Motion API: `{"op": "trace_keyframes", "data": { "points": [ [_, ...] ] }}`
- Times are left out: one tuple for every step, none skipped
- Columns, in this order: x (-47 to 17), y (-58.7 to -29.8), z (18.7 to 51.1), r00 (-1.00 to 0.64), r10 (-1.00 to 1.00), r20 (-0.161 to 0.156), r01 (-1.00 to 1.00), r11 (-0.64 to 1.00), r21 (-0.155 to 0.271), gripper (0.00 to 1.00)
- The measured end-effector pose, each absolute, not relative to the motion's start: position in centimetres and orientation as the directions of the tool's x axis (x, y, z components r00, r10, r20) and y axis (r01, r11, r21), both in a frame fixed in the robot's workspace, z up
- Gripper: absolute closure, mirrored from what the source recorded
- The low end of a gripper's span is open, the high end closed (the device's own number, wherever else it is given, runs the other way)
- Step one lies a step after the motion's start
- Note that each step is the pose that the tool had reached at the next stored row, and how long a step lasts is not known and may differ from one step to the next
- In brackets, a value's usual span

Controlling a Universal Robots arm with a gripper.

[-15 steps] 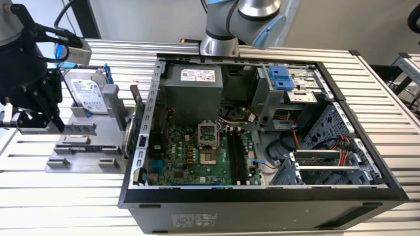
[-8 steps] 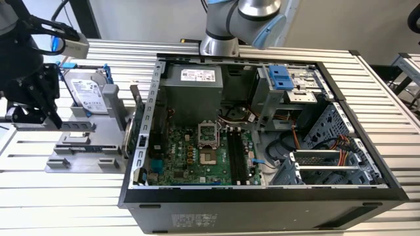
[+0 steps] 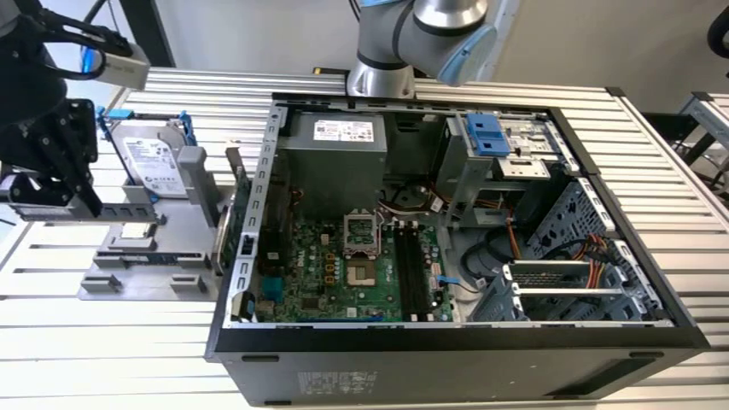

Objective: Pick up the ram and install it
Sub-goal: 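Pick up the ram and move it above insertion slot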

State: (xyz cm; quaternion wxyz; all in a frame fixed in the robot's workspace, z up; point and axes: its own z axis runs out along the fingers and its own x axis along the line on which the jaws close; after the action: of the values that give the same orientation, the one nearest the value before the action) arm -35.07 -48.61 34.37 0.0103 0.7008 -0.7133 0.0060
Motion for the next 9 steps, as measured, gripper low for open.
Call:
{"op": "trace_keyframes", "data": {
  "points": [
    [-35.07,-48.60,34.51,-0.018,-1.000,0.023,-1.000,0.018,0.006,1.00],
    [-35.07,-48.61,34.64,-0.018,-1.000,0.023,-1.000,0.018,0.006,1.00],
    [-35.07,-48.61,34.76,-0.018,-1.000,0.024,-1.000,0.018,0.006,1.00],
    [-35.07,-48.61,34.85,-0.018,-1.000,0.024,-1.000,0.018,0.006,1.00],
    [-35.08,-48.61,34.90,-0.018,-1.000,0.024,-1.000,0.018,0.006,1.00],
    [-35.08,-48.61,34.92,-0.018,-1.000,0.024,-1.000,0.018,0.005,1.00],
    [-35.08,-48.60,34.92,-0.018,-1.000,0.024,-1.000,0.018,0.005,1.00],
    [-35.07,-48.60,34.92,-0.018,-1.000,0.024,-1.000,0.018,0.005,1.00],
    [-35.07,-48.60,34.93,-0.018,-1.000,0.024,-1.000,0.018,0.005,1.00]
  ]
}}
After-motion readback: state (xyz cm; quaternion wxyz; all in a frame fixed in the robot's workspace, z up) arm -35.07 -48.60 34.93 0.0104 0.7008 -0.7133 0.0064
